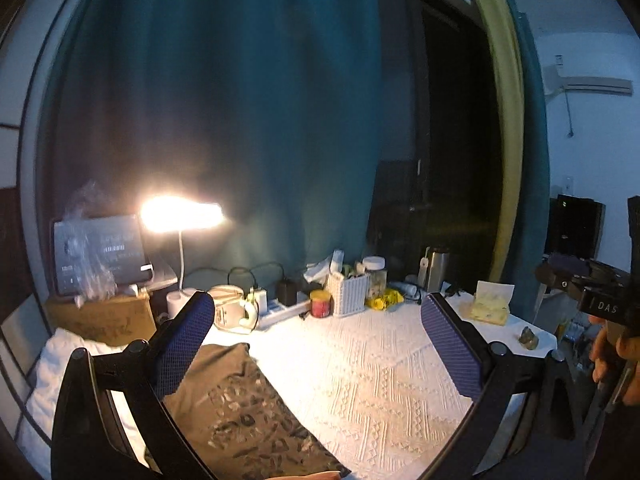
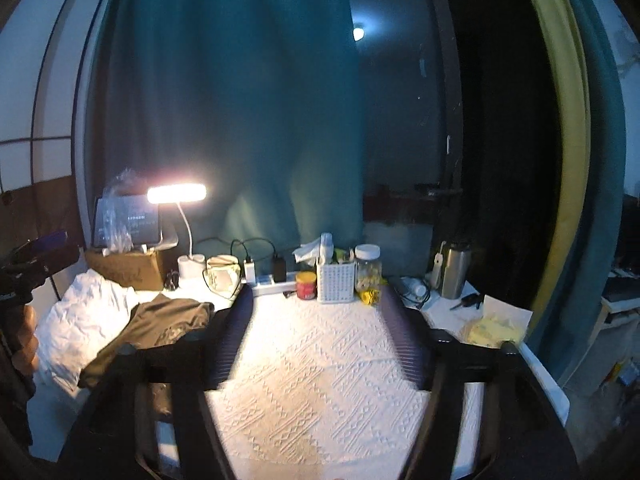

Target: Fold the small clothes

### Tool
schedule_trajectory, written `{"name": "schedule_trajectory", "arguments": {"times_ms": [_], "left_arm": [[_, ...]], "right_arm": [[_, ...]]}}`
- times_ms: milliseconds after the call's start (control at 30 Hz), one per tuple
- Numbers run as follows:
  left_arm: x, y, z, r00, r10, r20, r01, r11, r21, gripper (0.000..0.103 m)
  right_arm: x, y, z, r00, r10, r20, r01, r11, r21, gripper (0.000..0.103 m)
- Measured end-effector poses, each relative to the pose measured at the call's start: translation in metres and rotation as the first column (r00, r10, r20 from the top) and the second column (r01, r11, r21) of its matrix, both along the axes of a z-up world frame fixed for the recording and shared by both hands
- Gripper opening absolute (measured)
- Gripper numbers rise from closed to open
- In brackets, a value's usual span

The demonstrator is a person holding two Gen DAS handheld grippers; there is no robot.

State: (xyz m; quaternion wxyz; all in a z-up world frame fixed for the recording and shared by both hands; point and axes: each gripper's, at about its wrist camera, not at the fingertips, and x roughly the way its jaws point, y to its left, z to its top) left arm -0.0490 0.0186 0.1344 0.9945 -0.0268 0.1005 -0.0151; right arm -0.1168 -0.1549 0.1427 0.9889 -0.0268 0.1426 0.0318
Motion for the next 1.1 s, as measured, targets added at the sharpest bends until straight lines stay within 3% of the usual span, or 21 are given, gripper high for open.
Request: {"name": "schedule_trajectory", "arguments": {"times_ms": [267,467,1100], "left_arm": [[-0.015,0.007,0.004,0.998,0.007,0.058,-0.006,1.0,-0.01,0.102],[-0.004,0.016,-0.009,1.0,0.002,-0.017,-0.002,1.0,-0.022,0.102],[0.007,0.023,-0.02,0.998,0.002,-0.064,-0.004,1.0,-0.029,0.102]], "right_arm": [[-0.014,0.012,0.013,0.998,-0.023,0.063,0.025,0.999,-0.038,0.082],[0.005,0.014,0.001,1.0,-0.027,0.012,0.027,0.999,-0.028,0.082],[0.021,0.018,-0.009,0.999,-0.03,-0.029,0.029,0.999,-0.026,0.082]]}}
